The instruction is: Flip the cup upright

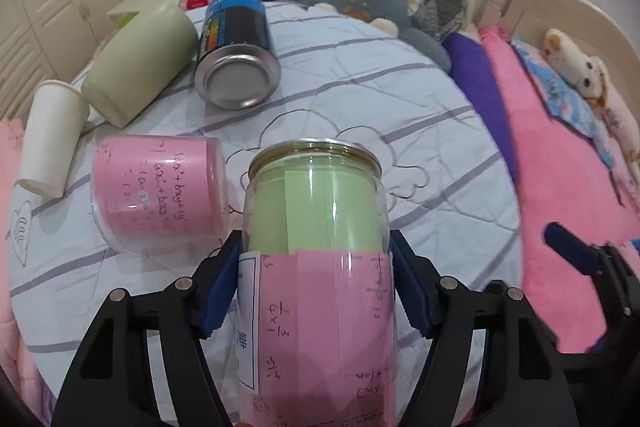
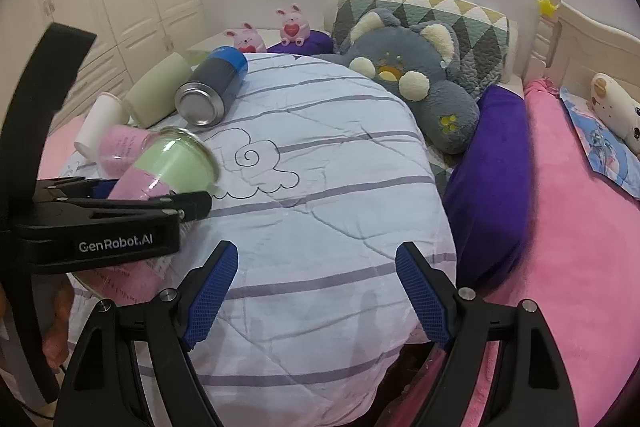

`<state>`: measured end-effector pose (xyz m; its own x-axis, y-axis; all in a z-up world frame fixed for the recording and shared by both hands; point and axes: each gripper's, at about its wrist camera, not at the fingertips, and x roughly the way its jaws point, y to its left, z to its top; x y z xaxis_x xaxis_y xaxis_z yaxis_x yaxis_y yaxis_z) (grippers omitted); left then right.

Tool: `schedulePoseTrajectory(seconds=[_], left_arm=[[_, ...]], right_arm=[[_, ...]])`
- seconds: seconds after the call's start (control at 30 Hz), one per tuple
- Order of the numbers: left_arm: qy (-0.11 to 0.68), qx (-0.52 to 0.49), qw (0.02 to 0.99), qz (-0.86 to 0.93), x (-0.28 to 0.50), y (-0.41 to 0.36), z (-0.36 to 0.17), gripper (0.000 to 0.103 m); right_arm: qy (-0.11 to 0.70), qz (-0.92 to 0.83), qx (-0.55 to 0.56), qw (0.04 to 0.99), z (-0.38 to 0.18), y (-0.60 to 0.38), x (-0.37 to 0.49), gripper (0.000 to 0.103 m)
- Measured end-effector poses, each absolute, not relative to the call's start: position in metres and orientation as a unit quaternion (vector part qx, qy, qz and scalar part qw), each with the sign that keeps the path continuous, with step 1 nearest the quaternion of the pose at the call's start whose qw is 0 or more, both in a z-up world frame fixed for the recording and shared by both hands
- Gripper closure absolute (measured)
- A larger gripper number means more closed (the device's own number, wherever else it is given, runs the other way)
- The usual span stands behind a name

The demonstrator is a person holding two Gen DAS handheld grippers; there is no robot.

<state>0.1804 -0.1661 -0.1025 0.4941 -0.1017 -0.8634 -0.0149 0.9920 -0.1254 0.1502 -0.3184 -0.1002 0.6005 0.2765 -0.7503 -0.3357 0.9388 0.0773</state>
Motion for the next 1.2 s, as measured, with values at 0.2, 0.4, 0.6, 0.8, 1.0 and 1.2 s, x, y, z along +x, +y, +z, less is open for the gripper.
schedulePoseTrajectory(seconds=[0.2, 0.4, 0.6, 0.8, 1.0, 1.2], left_arm=[[0.482, -0.072, 0.872, -0.046, 0.167, -0.154, -0.089, 0.032], [0.458, -0.071, 0.885, -0.051, 0.153, -0.139, -0.072, 0.032], [0.419, -0.066, 0.905, -0.027, 0.139, -0.107, -0.055, 0.032], [0.399, -0.065, 0.915, -0.012, 0.131, -0.075, -0.050, 0.032], [0.402, -0.065, 0.913, -0.015, 0.125, -0.062, -0.053, 0.032], [0.397, -0.050, 0.916, -0.017, 0.118, -0.059, -0.049, 0.032]], right_arm=[[0.411, 0.190, -0.035, 0.891, -0.098, -0.305, 0.146, 0.020], [0.412, 0.206, -0.038, 0.887, -0.097, -0.287, 0.136, 0.020], [0.408, 0.240, -0.039, 0.880, -0.092, -0.256, 0.127, 0.020], [0.402, 0.278, -0.031, 0.872, -0.090, -0.220, 0.122, 0.020], [0.405, 0.289, -0.032, 0.867, -0.092, -0.193, 0.119, 0.020], [0.408, 0.289, -0.027, 0.866, -0.089, -0.185, 0.113, 0.020]])
